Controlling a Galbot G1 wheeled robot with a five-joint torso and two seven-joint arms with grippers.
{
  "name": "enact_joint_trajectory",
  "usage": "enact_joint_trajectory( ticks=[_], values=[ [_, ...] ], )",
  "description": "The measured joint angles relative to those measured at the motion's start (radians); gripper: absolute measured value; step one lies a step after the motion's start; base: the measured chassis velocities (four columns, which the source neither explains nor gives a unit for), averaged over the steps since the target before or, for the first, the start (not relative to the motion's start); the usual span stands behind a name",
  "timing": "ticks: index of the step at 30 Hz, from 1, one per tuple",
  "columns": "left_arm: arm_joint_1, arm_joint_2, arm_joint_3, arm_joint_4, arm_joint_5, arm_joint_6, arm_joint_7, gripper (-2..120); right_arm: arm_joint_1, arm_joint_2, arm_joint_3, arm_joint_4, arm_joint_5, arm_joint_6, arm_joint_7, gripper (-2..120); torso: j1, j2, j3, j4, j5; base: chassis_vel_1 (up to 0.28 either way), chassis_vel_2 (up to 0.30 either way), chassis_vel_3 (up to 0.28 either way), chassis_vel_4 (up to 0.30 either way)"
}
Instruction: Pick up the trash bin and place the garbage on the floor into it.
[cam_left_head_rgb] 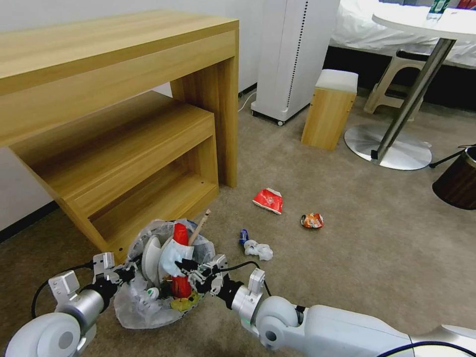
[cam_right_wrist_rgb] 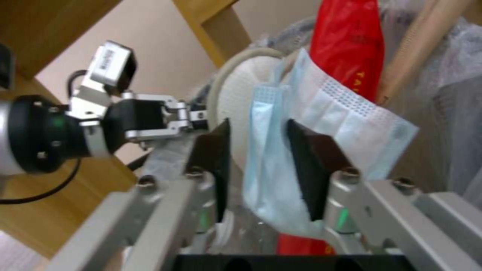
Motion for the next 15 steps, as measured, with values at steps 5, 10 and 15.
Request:
enact_joint_trajectory(
  ticks=[5,10,15],
  values=[
    [-0.001,-0.006,-0.003,0.008,0.001,-0.003,0.0,1,0.003,-0.029,0.0,0.033,-0.001,-0.001,0.005,55,0.0,0.0,0.0,-0.0001,0.0,0.0,0.0,0.0,0.0],
    [-0.002,-0.014,-0.003,0.02,0.009,-0.007,0.005,1,-0.014,-0.059,0.052,0.061,-0.017,-0.001,0.005,76,0.0,0.0,0.0,-0.0001,0.0,0.0,0.0,0.0,0.0],
    [-0.004,-0.017,-0.003,0.023,0.013,-0.007,0.007,1,-0.038,-0.065,0.108,0.07,-0.037,0.0,0.011,88,0.0,0.0,0.0,-0.0001,0.0,0.0,0.0,0.0,0.0]
  ],
)
